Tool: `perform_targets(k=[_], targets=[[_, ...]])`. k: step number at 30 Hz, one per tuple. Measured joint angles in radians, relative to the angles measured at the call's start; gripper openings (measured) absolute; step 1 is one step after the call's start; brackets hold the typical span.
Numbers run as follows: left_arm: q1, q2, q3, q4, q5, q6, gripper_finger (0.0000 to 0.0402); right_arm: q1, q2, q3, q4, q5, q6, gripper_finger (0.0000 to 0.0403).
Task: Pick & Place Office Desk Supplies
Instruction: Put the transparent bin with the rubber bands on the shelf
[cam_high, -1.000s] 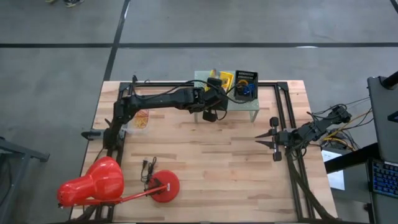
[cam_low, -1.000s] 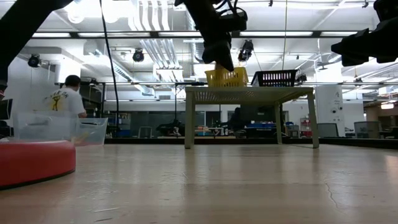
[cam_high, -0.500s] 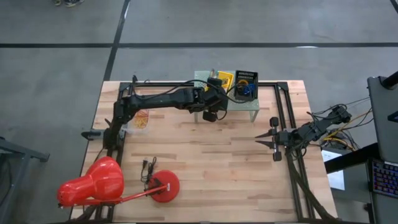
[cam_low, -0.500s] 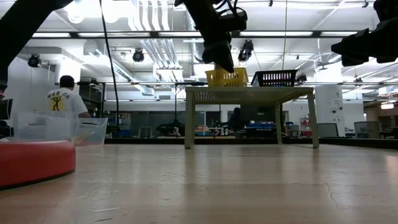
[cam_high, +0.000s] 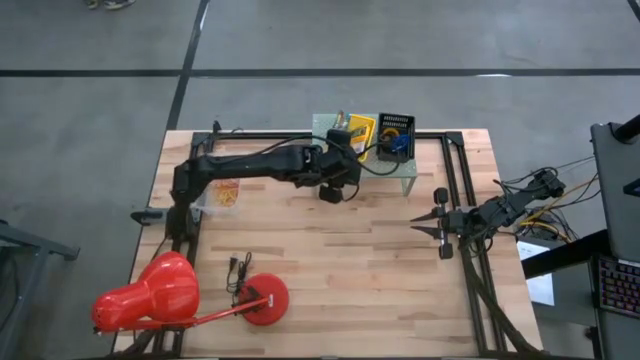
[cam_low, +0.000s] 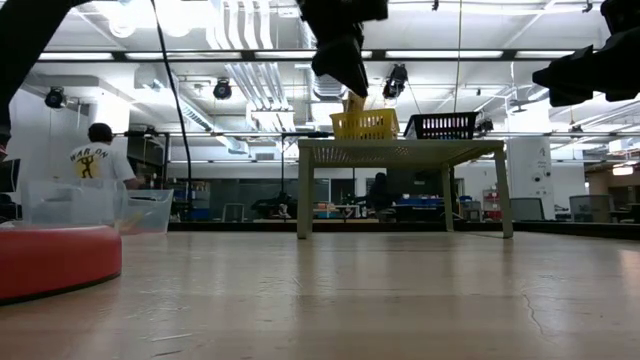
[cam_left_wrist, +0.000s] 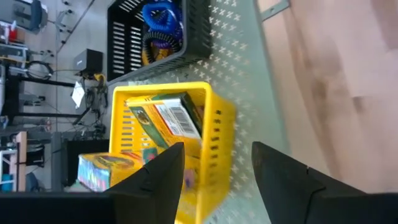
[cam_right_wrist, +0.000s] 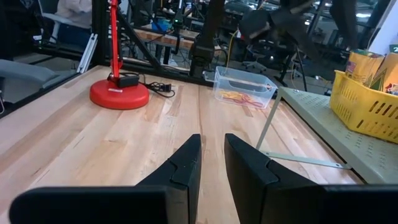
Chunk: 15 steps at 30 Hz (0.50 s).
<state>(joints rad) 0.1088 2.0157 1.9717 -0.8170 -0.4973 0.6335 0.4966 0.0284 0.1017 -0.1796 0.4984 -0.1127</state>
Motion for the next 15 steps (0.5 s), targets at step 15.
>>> perform_targets(k=[15], targets=[[-0.021,-0.121,-0.014,-0.558,-0.042,-0.628,0.0189,0.001,0.000,0.000,0.001,0.000,0.000,0.0068]])
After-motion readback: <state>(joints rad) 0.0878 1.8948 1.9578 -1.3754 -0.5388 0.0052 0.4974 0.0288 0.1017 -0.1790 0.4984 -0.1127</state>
